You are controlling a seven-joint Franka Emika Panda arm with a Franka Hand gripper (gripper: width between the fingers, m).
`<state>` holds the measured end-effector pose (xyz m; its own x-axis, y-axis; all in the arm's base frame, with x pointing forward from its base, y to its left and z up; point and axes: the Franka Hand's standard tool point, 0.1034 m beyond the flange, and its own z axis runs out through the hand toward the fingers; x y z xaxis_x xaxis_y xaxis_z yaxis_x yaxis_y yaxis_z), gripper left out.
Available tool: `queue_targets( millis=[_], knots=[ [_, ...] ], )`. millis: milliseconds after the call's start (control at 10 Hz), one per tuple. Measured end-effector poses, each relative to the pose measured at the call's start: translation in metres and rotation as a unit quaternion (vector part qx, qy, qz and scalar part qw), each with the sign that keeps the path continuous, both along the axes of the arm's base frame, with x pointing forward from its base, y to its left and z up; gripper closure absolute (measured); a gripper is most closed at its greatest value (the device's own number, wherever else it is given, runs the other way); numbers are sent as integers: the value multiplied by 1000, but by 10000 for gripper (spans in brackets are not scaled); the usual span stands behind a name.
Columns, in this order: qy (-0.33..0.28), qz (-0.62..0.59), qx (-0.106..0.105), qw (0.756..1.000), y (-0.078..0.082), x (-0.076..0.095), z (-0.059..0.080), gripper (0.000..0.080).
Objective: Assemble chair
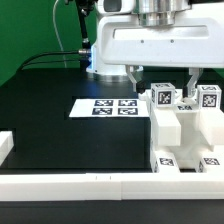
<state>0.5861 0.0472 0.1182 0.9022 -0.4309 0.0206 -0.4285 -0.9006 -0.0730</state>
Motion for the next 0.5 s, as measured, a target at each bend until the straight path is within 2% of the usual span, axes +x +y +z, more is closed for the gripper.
queue_targets(
  millis=[100, 200, 300, 400, 500],
  knots=[
    [-4, 59, -3, 998, -5, 2, 0, 150],
    [-2, 36, -2, 999, -5, 1, 0, 150],
    [-2, 36, -2, 999, -5, 1, 0, 264],
    [-2, 34, -2, 999, -6, 1, 0, 264],
    [1, -21, 2, 1000, -5, 1, 0, 484]
  ],
)
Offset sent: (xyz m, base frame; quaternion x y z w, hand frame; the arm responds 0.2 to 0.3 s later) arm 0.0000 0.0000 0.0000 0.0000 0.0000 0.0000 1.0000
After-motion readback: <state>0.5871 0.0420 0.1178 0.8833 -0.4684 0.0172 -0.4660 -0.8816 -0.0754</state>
